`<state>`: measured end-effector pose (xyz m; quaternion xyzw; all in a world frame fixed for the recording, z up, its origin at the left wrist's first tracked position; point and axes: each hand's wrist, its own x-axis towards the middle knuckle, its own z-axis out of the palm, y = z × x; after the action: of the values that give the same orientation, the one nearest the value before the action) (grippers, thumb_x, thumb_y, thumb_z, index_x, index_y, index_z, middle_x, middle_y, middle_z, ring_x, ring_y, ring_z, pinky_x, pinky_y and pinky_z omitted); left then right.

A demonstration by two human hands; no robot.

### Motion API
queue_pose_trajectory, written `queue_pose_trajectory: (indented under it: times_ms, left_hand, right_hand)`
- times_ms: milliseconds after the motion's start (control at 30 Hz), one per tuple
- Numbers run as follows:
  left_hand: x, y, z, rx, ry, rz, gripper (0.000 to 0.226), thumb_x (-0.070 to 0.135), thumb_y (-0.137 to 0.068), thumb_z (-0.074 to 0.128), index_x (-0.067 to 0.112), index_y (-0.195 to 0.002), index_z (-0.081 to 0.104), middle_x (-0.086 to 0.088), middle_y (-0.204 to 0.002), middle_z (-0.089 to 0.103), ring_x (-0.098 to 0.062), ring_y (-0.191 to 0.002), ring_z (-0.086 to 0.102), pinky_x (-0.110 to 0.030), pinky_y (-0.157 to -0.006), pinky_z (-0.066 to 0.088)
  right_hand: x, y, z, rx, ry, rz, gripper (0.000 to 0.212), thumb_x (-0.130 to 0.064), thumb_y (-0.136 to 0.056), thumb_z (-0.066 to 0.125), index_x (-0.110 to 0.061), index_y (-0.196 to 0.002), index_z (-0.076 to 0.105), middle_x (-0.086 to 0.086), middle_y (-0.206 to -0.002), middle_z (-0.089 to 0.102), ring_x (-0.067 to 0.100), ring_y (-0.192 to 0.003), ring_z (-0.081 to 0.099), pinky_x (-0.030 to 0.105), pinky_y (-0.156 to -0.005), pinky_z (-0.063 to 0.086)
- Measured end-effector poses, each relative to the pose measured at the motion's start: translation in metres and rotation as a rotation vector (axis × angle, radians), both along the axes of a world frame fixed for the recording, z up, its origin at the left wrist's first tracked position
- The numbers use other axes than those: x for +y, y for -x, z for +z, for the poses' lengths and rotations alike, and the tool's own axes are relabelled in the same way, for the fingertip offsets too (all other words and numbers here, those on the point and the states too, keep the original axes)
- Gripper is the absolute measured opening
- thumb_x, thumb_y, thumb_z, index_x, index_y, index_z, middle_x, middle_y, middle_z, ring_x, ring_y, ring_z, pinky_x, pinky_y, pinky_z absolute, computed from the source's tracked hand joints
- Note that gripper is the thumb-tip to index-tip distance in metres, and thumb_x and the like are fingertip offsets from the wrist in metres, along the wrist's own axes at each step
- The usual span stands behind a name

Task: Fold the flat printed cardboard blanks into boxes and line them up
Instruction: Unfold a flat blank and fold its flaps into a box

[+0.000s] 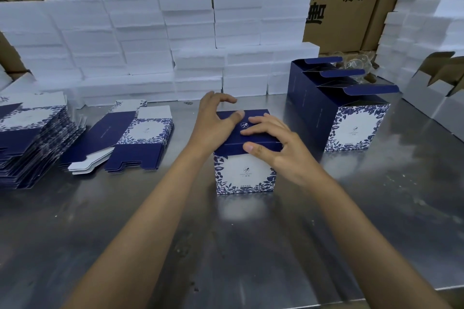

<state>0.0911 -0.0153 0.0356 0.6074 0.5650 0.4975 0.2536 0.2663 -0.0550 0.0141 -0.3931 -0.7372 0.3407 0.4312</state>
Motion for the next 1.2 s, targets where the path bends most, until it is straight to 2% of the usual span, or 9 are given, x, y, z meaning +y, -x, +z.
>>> queue_pose_trajectory:
  times_ms: [133,267,367,500,600,733,867,1067,1200]
  left_hand:
    - [-0.032,0.003,-0.016,-0.204,-0.017,-0.121,0.018,0.027,-0.084,0.078,0.029,-0.099,0.069,0.033,-0.139,0.043,0.004,-0.147,0.020,-0.010,-0.109,0.023]
    - [-0.056,0.011,-0.034,-0.468,0.029,-0.291,0.027,0.025,-0.068,0.080,0.022,-0.092,0.071,0.018,-0.157,0.030,0.006,-0.140,0.036,-0.033,-0.114,0.038]
    - [-0.059,0.010,-0.038,-0.431,-0.006,-0.290,0.028,0.022,-0.066,0.081,0.023,-0.092,0.072,0.015,-0.157,0.029,0.000,-0.145,0.031,-0.038,-0.117,0.036]
    - [-0.057,0.008,-0.040,-0.408,-0.093,-0.217,0.026,0.021,-0.065,0.082,0.017,-0.089,0.075,0.007,-0.157,0.036,0.011,-0.135,0.040,-0.010,-0.093,0.045]
    - [-0.057,0.008,-0.042,-0.365,-0.144,-0.211,0.023,0.019,-0.068,0.083,0.012,-0.088,0.075,0.005,-0.154,0.041,0.012,-0.127,0.048,-0.007,-0.087,0.045]
    - [-0.057,0.014,-0.039,-0.335,-0.103,-0.235,0.026,0.017,-0.071,0.083,0.011,-0.096,0.077,0.007,-0.154,0.040,0.012,-0.135,0.040,-0.007,-0.091,0.044]
    - [-0.058,0.026,-0.034,-0.311,-0.015,-0.299,0.032,0.021,-0.070,0.079,0.016,-0.102,0.077,0.010,-0.157,0.037,0.013,-0.136,0.037,-0.027,-0.109,0.043]
    - [-0.059,0.027,-0.025,-0.278,0.013,-0.269,0.023,0.011,-0.074,0.080,0.015,-0.097,0.079,0.003,-0.153,0.044,0.013,-0.135,0.038,-0.011,-0.089,0.047]
    - [-0.064,0.031,-0.021,-0.245,0.051,-0.270,0.025,0.007,-0.079,0.079,0.017,-0.101,0.079,0.003,-0.154,0.042,0.015,-0.137,0.033,-0.022,-0.111,0.040]
  right_hand:
    - [0.002,0.001,-0.002,0.034,0.025,0.019,0.025,-0.012,-0.089,0.076,-0.023,-0.110,0.071,-0.005,-0.141,0.055,0.005,-0.147,0.028,0.029,-0.123,0.021]
    - [0.003,-0.001,-0.003,0.071,0.071,0.059,0.022,-0.012,-0.088,0.076,-0.025,-0.106,0.071,-0.011,-0.142,0.053,-0.002,-0.148,0.023,0.026,-0.120,0.020]
    - [0.004,-0.004,-0.004,0.075,0.089,0.082,0.023,-0.012,-0.086,0.078,-0.028,-0.102,0.072,-0.015,-0.141,0.053,-0.003,-0.148,0.022,0.027,-0.120,0.020]
    - [0.003,0.000,-0.008,0.166,0.082,0.054,0.019,-0.010,-0.083,0.080,-0.023,-0.095,0.075,-0.013,-0.136,0.059,-0.004,-0.147,0.028,0.023,-0.117,0.023]
    - [0.002,0.004,-0.011,0.212,0.048,-0.004,0.014,-0.006,-0.083,0.079,-0.014,-0.094,0.077,-0.009,-0.131,0.064,-0.003,-0.145,0.033,0.009,-0.109,0.026]
    - [0.003,0.001,-0.010,0.191,0.054,0.022,0.019,-0.006,-0.084,0.079,-0.019,-0.098,0.077,-0.011,-0.135,0.062,-0.004,-0.146,0.029,0.006,-0.107,0.027]
    - [0.005,-0.009,-0.011,0.175,0.085,0.077,0.025,-0.009,-0.086,0.077,-0.027,-0.103,0.078,-0.017,-0.141,0.057,-0.009,-0.146,0.026,-0.004,-0.094,0.030]
    - [0.008,-0.009,-0.013,0.252,0.106,0.058,0.020,-0.002,-0.084,0.078,-0.019,-0.095,0.079,-0.011,-0.127,0.069,-0.004,-0.144,0.034,0.010,-0.110,0.029]
    - [0.006,-0.015,-0.007,0.203,0.113,0.081,0.022,-0.002,-0.085,0.077,-0.014,-0.103,0.079,-0.010,-0.135,0.065,-0.006,-0.143,0.034,0.003,-0.099,0.035]
